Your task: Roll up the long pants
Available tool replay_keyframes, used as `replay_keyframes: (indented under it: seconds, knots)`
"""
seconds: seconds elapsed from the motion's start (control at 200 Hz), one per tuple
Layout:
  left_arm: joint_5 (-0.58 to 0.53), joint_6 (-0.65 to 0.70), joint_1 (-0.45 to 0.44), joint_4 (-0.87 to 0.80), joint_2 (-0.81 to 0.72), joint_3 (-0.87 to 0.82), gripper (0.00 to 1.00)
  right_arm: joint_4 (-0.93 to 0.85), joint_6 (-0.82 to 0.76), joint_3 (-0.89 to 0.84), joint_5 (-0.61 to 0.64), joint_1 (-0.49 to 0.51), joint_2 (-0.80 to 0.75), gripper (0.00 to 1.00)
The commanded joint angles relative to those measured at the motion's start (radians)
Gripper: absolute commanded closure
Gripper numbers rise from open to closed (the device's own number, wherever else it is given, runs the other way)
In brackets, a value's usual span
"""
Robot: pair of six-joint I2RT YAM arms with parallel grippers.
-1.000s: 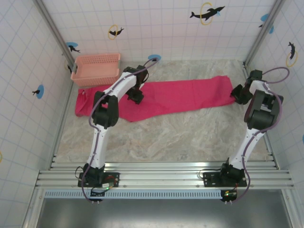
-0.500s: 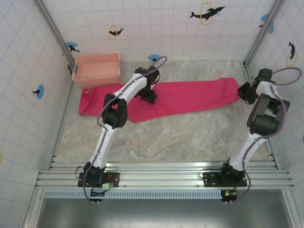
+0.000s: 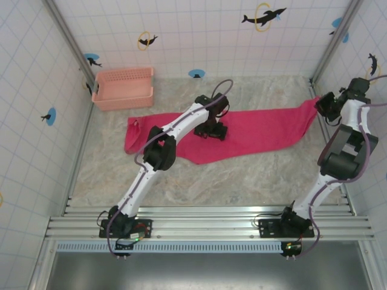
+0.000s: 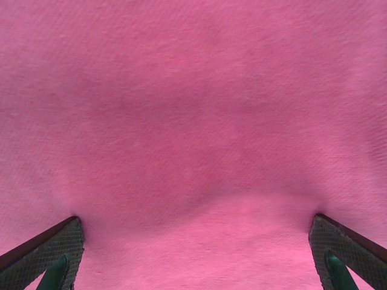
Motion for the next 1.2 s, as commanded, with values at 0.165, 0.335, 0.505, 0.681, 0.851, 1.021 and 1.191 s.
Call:
replay_keyframes:
  seconds: [0.165,0.335,0.505,0.681,0.851,1.021,1.191]
  knots:
    - [0.156,-0.175,-0.032,0.108,0.047,0.088,0.03,0.076,0.068,0.003,-0.091,0.218,-0.235,1.0]
    - [0.099,-0.098,0.11,0.053,-0.15,0.023,0.03,0.024,0.054,0.025,-0.037,0.452,-0.323,1.0]
    - [-0.03,0.062,0.372,-0.056,-0.427,-0.11,0.03,0.039,0.079,0.015,0.016,0.672,-0.362,1.0]
    - [-0.166,0.173,0.596,-0.044,-0.678,-0.406,0.03,0.099,0.115,0.042,0.105,0.905,-0.338,1.0]
    - [-0.063,0.177,0.777,0.087,-0.847,-0.784,0.03,0.163,0.144,0.131,0.165,1.103,-0.226,1.0]
    - [-0.005,0.197,0.831,0.134,-0.891,-0.964,0.03,0.177,0.163,0.339,0.179,1.244,-0.024,1.0]
    - [0.014,0.223,0.838,0.135,-0.886,-0.999,0.03,0.094,0.158,0.61,0.17,1.33,0.209,1.0]
